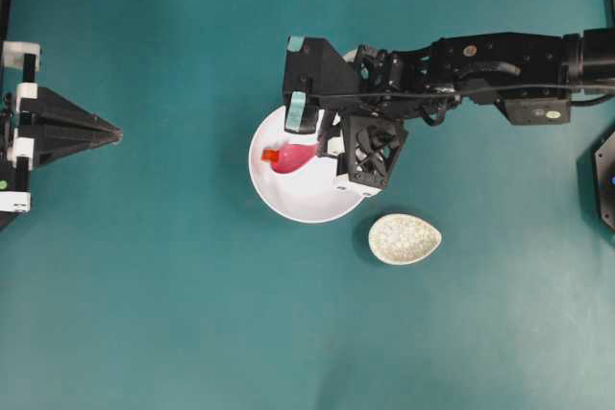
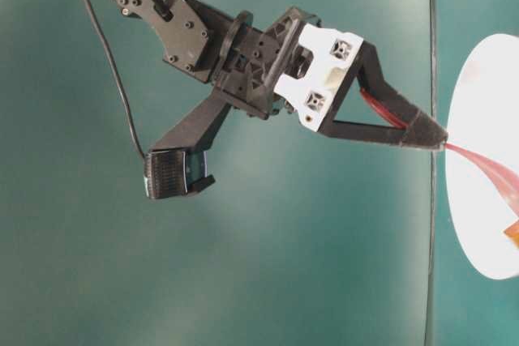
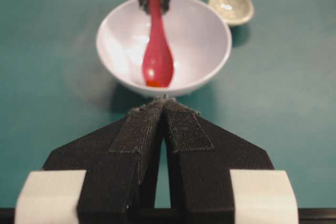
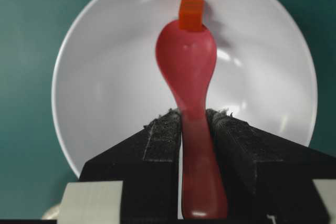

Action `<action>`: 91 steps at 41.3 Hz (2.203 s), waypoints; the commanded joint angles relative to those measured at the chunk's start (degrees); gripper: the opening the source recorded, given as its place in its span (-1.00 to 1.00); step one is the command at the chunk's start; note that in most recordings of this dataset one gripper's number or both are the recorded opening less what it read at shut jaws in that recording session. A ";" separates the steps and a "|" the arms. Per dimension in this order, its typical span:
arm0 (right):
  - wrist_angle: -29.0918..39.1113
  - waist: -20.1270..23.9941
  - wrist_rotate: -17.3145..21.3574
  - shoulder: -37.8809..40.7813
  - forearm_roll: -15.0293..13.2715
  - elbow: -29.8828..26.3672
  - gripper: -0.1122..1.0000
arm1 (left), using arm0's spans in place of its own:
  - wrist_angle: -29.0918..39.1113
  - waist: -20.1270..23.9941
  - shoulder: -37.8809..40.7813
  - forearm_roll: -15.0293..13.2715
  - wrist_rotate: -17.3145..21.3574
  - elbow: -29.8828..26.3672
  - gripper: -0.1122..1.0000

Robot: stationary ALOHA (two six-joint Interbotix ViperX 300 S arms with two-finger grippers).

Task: Grip the spoon and scoop the red block from the bowl with right arm.
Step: 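Push the spoon under the red cube with the right gripper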

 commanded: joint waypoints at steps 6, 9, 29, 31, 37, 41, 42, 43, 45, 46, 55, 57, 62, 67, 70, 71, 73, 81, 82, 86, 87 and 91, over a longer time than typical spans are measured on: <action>-2.90 0.09 0.18 -2.37 0.44 0.35 -0.35 | -0.62 0.00 0.26 0.18 0.00 -0.70 -0.80; -3.43 0.09 0.18 -2.81 0.62 0.88 -0.35 | -0.62 0.09 0.35 0.18 0.00 -0.70 -0.80; -10.28 0.88 1.05 -6.50 0.88 6.59 -0.35 | -0.62 0.00 0.44 0.09 0.00 -0.70 -0.80; -10.46 0.88 1.05 -6.50 0.88 6.77 -0.35 | -0.62 0.09 0.44 0.18 0.00 -0.62 -0.80; -10.46 0.88 0.97 -6.50 0.79 6.77 -0.35 | -0.62 0.09 0.53 0.18 0.00 -0.70 -0.80; -10.90 0.88 0.97 -6.50 0.70 6.86 -0.35 | -0.62 0.09 0.44 0.09 0.00 -0.70 -0.80; -10.99 0.88 0.97 -6.50 0.79 6.86 -0.35 | -0.62 0.00 0.53 0.18 0.00 -0.70 -0.80; -11.07 0.88 0.97 -6.50 0.79 6.94 -0.35 | -0.62 0.09 0.53 0.18 0.00 -0.70 -0.80; -11.43 0.88 0.97 -6.50 0.79 7.03 -0.35 | -0.62 0.09 0.53 0.18 0.00 -0.70 -0.80; -11.60 0.88 0.97 -6.50 0.79 7.21 -0.35 | -0.62 0.09 0.44 0.18 0.00 -0.62 -0.80; -13.80 0.88 1.05 -6.50 0.88 8.35 -0.35 | -0.62 0.00 0.44 0.18 0.00 -0.62 -0.80; -14.33 0.88 1.05 -6.42 0.88 8.53 -0.35 | -0.62 0.09 0.44 0.18 0.00 -0.62 -0.80; -15.03 0.88 1.05 -6.15 0.88 8.79 -0.35 | -0.62 0.00 0.53 0.18 0.00 -0.62 -0.80; -15.12 0.97 1.05 -5.62 0.88 8.79 -0.35 | -0.62 0.09 0.53 0.18 0.00 -0.62 -0.80; -15.56 1.05 1.05 -5.36 0.88 8.70 -0.35 | -0.62 0.09 0.44 0.18 0.00 -0.70 -0.80; -15.82 1.05 1.05 -5.36 0.88 8.79 -0.35 | -0.62 0.00 0.53 0.18 0.00 -0.62 -0.80; -16.26 1.14 1.05 -5.27 0.88 8.79 -0.35 | -0.62 0.00 0.44 0.18 0.00 -0.70 -0.80; -18.54 1.32 1.05 -5.10 0.88 9.40 -0.35 | -0.62 0.09 0.44 0.18 0.00 -0.62 -0.80; -18.72 1.41 1.05 -5.19 0.97 9.58 -0.35 | -0.62 0.00 0.44 0.18 0.00 -0.62 -0.80; -19.34 1.67 1.05 -5.10 0.88 10.72 -0.35 | -0.62 0.09 0.53 0.18 0.00 -0.62 -0.80; -19.51 1.85 1.05 -5.10 0.88 10.90 -0.35 | -0.62 0.00 0.44 0.18 0.00 -0.62 -0.80; -20.74 2.37 1.05 -5.19 0.88 12.04 -0.35 | -0.62 0.09 0.44 0.18 0.00 -0.62 -0.80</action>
